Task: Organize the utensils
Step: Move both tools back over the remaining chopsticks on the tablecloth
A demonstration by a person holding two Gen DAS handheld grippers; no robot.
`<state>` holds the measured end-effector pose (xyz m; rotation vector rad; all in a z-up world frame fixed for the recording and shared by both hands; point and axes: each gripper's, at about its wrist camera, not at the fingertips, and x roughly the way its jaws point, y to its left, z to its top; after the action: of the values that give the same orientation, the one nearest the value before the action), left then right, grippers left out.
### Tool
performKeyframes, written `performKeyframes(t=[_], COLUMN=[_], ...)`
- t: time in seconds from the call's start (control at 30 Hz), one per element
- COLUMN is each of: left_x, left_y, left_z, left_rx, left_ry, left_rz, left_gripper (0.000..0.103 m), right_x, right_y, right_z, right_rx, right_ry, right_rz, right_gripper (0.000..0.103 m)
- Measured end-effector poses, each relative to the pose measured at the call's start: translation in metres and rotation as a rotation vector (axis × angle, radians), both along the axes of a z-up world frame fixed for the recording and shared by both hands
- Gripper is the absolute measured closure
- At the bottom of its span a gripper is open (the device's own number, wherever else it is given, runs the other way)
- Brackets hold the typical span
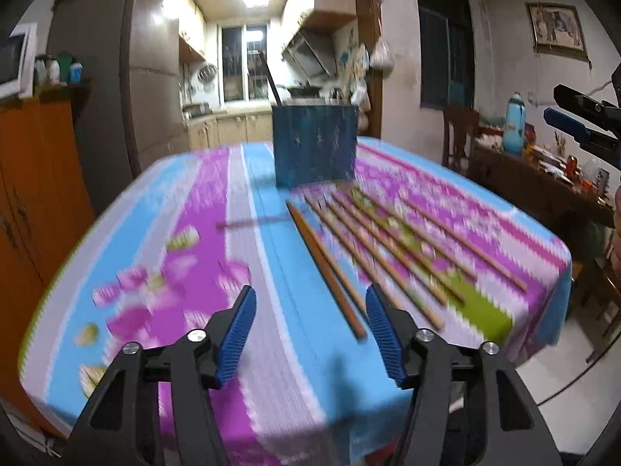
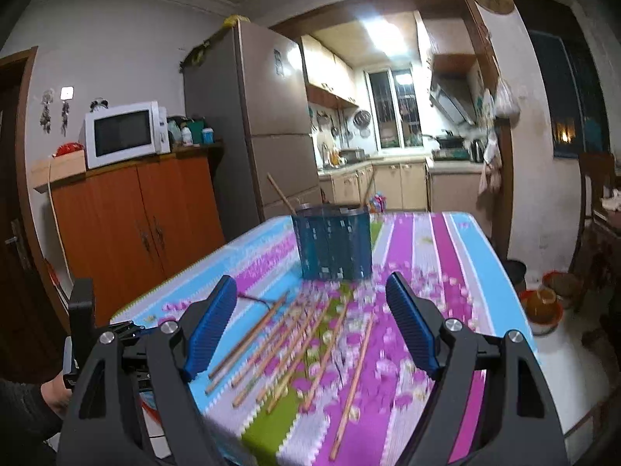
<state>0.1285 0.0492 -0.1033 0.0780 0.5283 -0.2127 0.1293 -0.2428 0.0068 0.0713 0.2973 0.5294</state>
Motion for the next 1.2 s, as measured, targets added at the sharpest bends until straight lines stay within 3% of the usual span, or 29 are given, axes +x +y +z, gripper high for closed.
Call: performKeyframes(t=[0.23, 0.4, 0.5, 0.63, 0.73, 1.07, 1.2], left_x=[-0.015, -0.027, -0.026, -0.023, -0.022, -0.020, -0.031], left_y=[-0.010, -0.027, -0.036, -0.038, -0.042, -0.045, -0.036], left_z=[-0.022, -0.025, -0.033, -0.040, -0.041, -0.040, -0.029], left_rx=[-0.007, -0.009, -0.004, -0.002, 0.018, 0.004, -0.033], left_ry=[0.022, 0.001, -0.001, -0.017, -0.033, -0.034, -0.102], left_rz=[-0.060, -0.098, -0.079, -0.037, -0.030, -0.028, -0.010], left_gripper=[0.054, 0.076, 0.087, 0.088, 0.088, 0.088, 0.088], right_x=[-0.008, -0.019, -0.024, -0.030, -0.033, -0.029, -0.027], right_y=[0.004, 0.014, 0.014, 0.019, 0.029, 0.062, 0.062], right_z=[-0.032, -0.049, -0.059, -0.078, -0.099, -0.121, -0.122], right_rx=[-0.018, -0.052, -0.068, -0.090, -0.104, -0.124, -0.119], right_ry=[0.048, 0.051, 0.046, 0.056, 0.094, 0.122, 0.121], right_rz=[-0.023, -0.029, -0.051, -0.060, -0.027, 0.017, 0.005], right_gripper=[0.028, 0.032, 0.040, 0.056, 0.061, 0.064, 0.064])
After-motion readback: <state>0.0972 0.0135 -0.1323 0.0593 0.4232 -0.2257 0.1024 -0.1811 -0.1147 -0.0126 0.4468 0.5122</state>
